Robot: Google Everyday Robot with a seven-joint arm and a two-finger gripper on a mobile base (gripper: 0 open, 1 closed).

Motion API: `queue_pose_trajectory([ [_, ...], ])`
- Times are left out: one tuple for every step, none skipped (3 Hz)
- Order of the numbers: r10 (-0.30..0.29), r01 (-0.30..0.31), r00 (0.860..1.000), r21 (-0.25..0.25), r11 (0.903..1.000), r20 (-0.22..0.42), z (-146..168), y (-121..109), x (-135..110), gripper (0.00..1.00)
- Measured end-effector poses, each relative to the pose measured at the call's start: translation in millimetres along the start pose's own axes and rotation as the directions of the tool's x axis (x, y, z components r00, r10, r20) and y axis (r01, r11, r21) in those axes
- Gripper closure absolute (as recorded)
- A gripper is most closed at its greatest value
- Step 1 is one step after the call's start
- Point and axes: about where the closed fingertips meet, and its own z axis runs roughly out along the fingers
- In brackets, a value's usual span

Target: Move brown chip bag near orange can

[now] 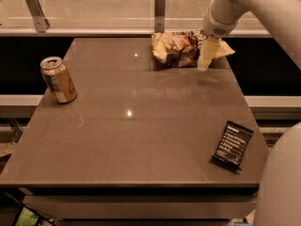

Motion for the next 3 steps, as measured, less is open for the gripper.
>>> queue_pose_trajectory([
  [-0.014,0.014,1.0,-0.016,0.9998,0.023,12.8,-3.1,-7.2,0.0],
  [-0.026,0.027,0.999,-0.032,0.9991,0.042,24.9,-5.8,-14.6,0.0],
  [-0.038,0.041,0.998,-0.052,0.9978,0.055,37.3,-8.2,-21.6,0.0],
])
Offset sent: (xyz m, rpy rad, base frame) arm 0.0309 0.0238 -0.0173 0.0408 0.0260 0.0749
